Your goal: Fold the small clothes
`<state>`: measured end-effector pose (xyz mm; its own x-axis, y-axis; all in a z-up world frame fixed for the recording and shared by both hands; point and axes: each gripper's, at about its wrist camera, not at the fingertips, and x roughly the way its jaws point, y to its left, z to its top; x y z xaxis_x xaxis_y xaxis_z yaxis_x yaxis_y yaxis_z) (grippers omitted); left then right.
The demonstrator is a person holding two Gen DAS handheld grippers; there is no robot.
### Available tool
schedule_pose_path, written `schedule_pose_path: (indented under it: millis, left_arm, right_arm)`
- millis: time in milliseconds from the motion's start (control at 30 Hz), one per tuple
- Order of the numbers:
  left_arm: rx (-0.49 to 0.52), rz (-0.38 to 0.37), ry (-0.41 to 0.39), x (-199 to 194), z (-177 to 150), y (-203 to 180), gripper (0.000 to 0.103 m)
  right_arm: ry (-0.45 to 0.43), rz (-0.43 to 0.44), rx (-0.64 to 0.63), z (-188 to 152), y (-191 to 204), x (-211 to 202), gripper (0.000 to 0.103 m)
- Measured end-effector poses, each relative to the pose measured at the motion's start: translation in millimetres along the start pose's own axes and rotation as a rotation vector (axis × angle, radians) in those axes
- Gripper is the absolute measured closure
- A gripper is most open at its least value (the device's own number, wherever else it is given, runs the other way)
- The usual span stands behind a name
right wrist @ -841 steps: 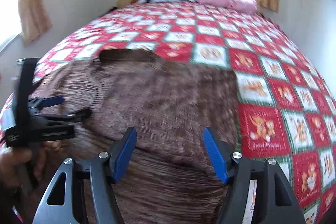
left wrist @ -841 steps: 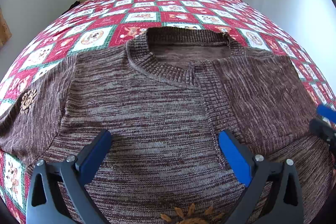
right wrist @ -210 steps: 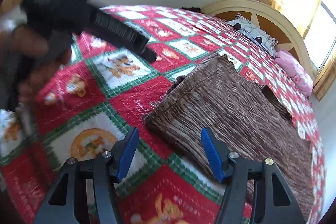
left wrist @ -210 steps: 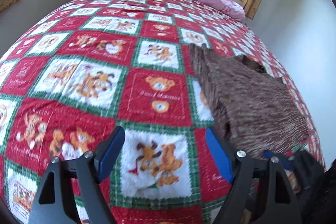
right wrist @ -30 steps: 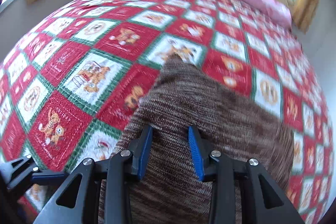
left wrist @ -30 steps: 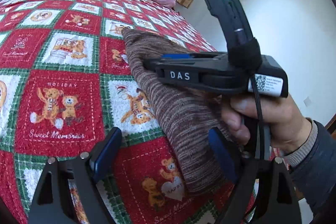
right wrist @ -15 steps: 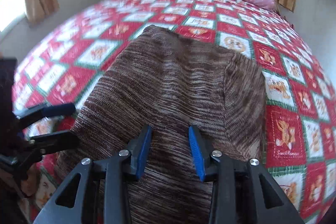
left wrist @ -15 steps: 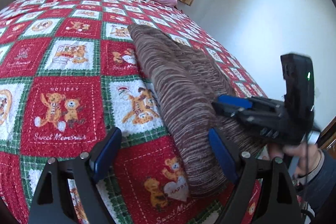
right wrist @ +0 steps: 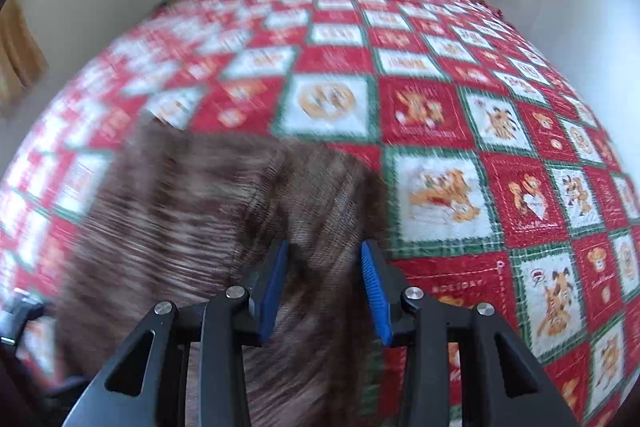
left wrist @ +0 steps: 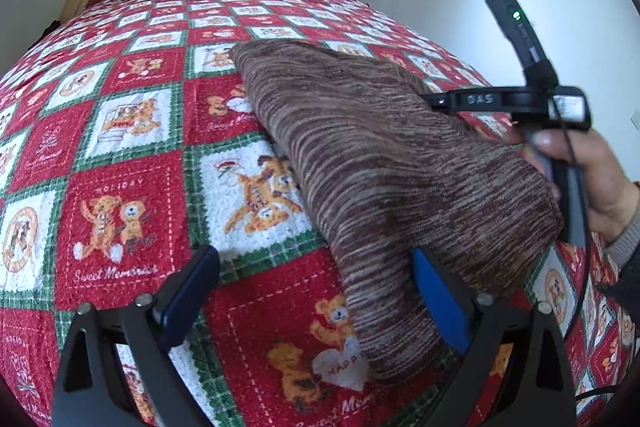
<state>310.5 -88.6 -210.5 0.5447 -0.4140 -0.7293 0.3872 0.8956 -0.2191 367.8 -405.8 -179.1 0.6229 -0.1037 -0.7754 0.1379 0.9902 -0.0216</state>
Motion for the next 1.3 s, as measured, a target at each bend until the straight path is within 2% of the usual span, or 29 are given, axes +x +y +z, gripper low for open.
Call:
schedule_pose_path:
  millis: [67, 233, 400, 700, 800, 1000, 1300]
  left_arm:
    - [0.002, -0.001, 0.002, 1, 0, 0, 0.002]
    - [0.026, 0.019, 0.018, 3, 0, -7, 0.000]
    - [0.035, 0.036, 0.026, 5, 0, -10, 0.000]
    - [0.031, 0.051, 0.050, 5, 6, -14, 0.000]
    - [0.027, 0.040, 0.067, 7, 12, -14, 0.000]
    - [-0.021, -0.023, 0.051, 12, 26, -11, 0.000]
    - [0.014, 0.010, 0.058, 24, 23, -16, 0.000]
  right_arm:
    - [-0.007, -0.036, 0.030, 0, -8, -2, 0.064]
    - [-0.011, -0.022, 0.036, -7, -17, 0, 0.064]
    - [0.006, 0.041, 0.113, -7, -32, 0, 0.060]
    - [-0.039, 0.146, 0.201, -26, -57, -14, 0.057]
    - [-0.027, 0.188, 0.232, -28, -67, -11, 0.049]
    - [-0.040, 0.235, 0.260, -18, -77, -3, 0.048]
    - [-0.038, 0.304, 0.300, 3, -83, 18, 0.048]
